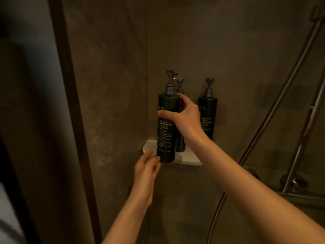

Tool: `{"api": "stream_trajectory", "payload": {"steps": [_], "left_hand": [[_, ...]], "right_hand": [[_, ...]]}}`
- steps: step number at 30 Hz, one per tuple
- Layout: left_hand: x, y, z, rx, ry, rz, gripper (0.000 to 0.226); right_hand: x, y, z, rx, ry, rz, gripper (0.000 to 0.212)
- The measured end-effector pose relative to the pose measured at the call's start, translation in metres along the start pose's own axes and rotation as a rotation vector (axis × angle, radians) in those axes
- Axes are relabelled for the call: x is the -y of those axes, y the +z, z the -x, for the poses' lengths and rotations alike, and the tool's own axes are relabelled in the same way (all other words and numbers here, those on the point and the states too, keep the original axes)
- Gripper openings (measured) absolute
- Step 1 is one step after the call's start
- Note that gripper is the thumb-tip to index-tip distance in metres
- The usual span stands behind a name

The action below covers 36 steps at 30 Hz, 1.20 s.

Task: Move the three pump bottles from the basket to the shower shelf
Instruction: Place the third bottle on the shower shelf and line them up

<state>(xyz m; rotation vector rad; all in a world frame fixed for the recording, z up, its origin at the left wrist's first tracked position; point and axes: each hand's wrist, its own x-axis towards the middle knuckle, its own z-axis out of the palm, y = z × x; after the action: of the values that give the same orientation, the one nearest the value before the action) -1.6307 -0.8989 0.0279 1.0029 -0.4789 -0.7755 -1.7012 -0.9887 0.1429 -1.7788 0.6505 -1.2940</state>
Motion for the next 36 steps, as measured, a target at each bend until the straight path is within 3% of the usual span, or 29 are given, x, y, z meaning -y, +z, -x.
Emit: {"api": "stream_trajectory", "payload": {"steps": [2,11,17,26,32,36], "left_hand": [[0.002,0.001,-0.01,0.016,0.099,-0.221,0.05],[0.025,0.002,-0.051,-0.128,0.396,-0.635,0.053],[0.033,0.007,-0.067,-0.174,0.523,-0.685,0.061],[0.032,0.005,-0.081,-0.253,0.671,-0.826,0.056],[0.031,0.001,-0.083,-0.212,0.68,-0.87,0.059],[0.032,-0.002,-0.075,-0.18,0.709,-0.821,0.061]], "right_hand": [[-0.004,0.009,-0.009,-0.012,-0.015,0.023,0.077],[-0.032,0.036,-0.032,-0.028,-0.064,0.057,0.071],[-0.05,0.05,-0.029,-0.063,-0.14,0.058,0.074],[-0.085,0.067,-0.01,-0.046,-0.127,0.178,0.082],[-0.082,0.055,0.001,-0.072,-0.173,0.17,0.058],[-0.088,0.027,0.016,-0.203,-0.321,0.202,0.042]]}}
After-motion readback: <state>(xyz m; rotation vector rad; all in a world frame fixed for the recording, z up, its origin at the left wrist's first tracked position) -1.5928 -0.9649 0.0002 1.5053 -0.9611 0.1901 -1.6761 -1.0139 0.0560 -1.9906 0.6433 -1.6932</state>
